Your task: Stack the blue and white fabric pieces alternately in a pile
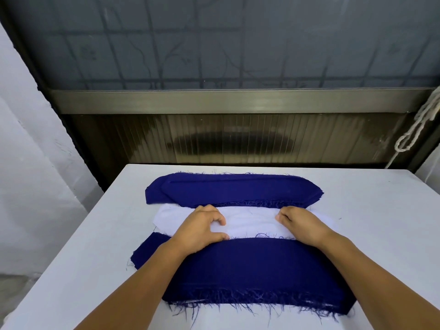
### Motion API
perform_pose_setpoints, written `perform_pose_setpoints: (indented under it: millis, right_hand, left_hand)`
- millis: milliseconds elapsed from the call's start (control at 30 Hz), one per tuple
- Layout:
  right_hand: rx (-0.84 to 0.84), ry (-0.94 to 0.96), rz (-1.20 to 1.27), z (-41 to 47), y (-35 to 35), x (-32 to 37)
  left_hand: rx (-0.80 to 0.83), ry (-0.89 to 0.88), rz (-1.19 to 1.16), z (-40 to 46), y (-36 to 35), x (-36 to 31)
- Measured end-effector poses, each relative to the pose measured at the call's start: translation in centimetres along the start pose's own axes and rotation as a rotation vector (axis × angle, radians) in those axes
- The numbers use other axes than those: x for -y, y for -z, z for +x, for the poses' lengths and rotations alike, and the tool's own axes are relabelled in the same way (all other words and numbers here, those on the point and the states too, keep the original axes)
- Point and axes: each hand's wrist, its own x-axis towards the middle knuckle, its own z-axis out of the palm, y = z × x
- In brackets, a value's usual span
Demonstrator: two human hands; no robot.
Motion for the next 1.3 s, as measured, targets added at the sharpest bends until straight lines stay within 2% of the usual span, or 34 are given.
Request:
perform_pose_setpoints:
  millis: [233,633,833,1000,1300]
  right_hand:
    - [0.009,-0.026,-0.026,0.2,0.3,0.5]
    - [-0.132,0.024,-0.034,-0.6,-1.1,0.0]
    - [-0.172,0.115,0.003,-0.9,-1.5,0.0]
    - [-0.221,0.199,-0.068,-0.8,-1.7,-0.1]
    - [-0.370,0.086,-0.079,-1.7,-0.8,-1.5]
  left_hand:
    - [-0.061,-0.022,-0.003,0.1,-0.3,0.0]
    - [-0.098,-0.014,-0.130,0.1,0.0,0.0]
    - [-0.168,-0.006,-0.001,0.0,-0.2,-0.1]
    - [-0.189,-0.021,0.077,-0.1,-0.2,-0.2]
    - [-0.260,0.024,0.238,-1.7,1.8,1.7]
